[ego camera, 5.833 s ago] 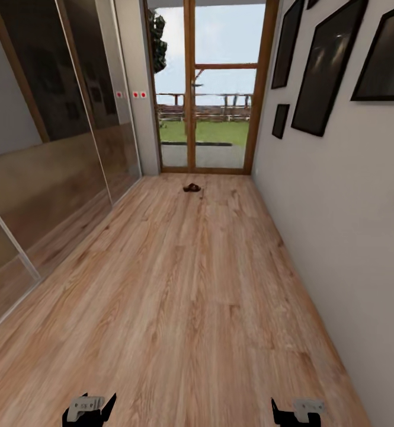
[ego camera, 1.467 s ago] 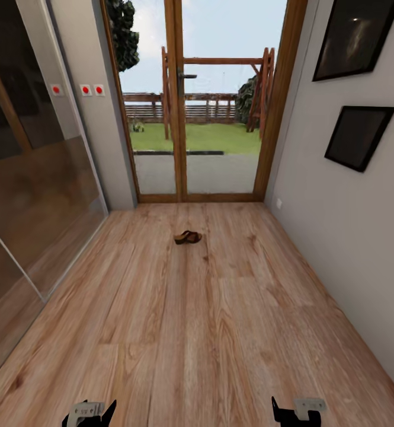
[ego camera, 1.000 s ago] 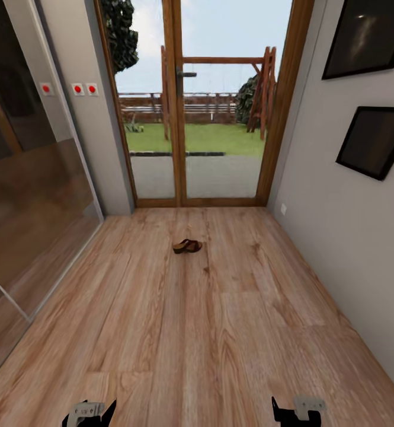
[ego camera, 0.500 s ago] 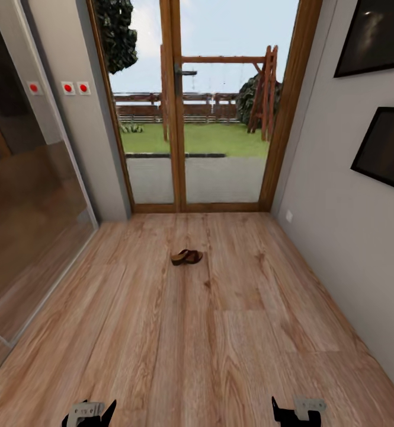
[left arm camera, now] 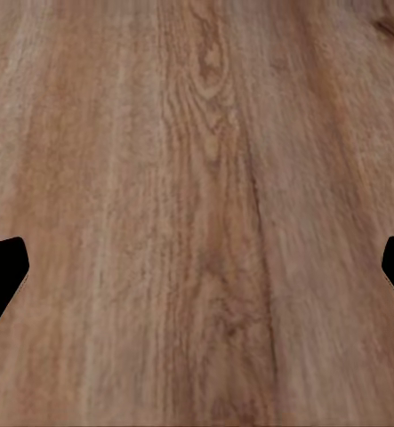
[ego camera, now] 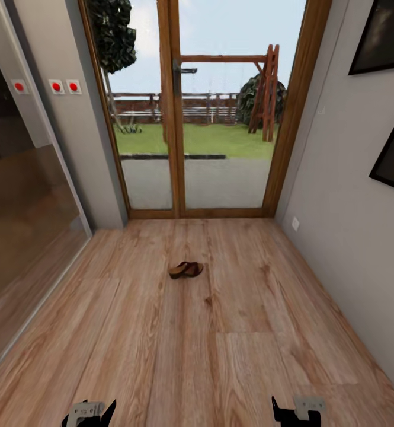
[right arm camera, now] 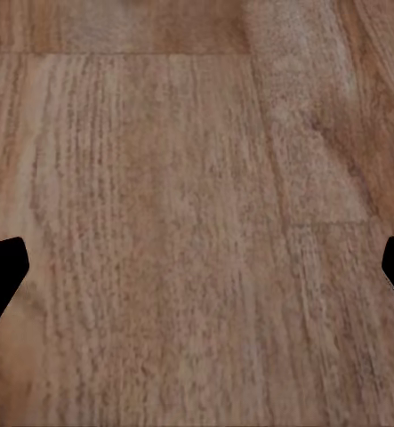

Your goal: Pick up the two gym shoes and the two sandals from the corridor floor and place them onto the hallstand (shoe rack) in the corridor, making sure they are on the rack and not on the floor. Arrange them so the two gym shoes are next to each other and the two sandals are next to each other.

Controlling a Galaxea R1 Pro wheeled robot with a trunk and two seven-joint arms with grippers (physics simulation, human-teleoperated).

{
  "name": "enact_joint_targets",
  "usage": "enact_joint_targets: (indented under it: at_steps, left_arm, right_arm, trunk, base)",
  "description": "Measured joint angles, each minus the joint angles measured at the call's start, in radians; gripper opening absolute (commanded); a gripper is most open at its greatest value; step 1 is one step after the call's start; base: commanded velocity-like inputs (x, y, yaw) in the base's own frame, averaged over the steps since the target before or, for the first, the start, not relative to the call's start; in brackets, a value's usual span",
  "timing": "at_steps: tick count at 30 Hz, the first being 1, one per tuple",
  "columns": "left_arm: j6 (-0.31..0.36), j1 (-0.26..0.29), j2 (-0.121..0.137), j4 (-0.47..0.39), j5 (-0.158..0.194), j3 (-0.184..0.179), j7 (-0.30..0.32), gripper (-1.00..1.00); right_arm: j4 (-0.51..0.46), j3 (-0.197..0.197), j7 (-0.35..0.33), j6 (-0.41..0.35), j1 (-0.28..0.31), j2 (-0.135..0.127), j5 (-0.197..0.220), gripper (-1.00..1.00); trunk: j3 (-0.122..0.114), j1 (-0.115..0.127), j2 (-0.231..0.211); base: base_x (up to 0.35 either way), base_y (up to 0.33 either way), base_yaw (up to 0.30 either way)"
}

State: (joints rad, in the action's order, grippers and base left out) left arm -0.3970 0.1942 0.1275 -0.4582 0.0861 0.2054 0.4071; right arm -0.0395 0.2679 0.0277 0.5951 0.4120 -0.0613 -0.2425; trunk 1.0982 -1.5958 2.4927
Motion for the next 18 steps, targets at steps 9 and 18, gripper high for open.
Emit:
enact_joint_targets:
  at_steps: [9, 18]
  left_arm:
    - [0.0, 0.0, 0.0, 0.0, 0.0, 0.0, 0.0, 1.0]
    - [0.0, 0.0, 0.0, 0.0, 0.001, 0.0, 0.0, 1.0]
  right_arm:
    - [0.0, 0.001, 0.0, 0.0, 0.0, 0.0, 0.0, 1.0]
    - [0.0, 0.001, 0.0, 0.0, 0.0, -0.001, 0.0, 1.0]
  trunk:
    - [0.0, 0.0, 0.0]
    - [0.0, 0.0, 0.0]
  base:
    - [0.34, 0.0, 0.0]
    - [0.34, 0.0, 0.0]
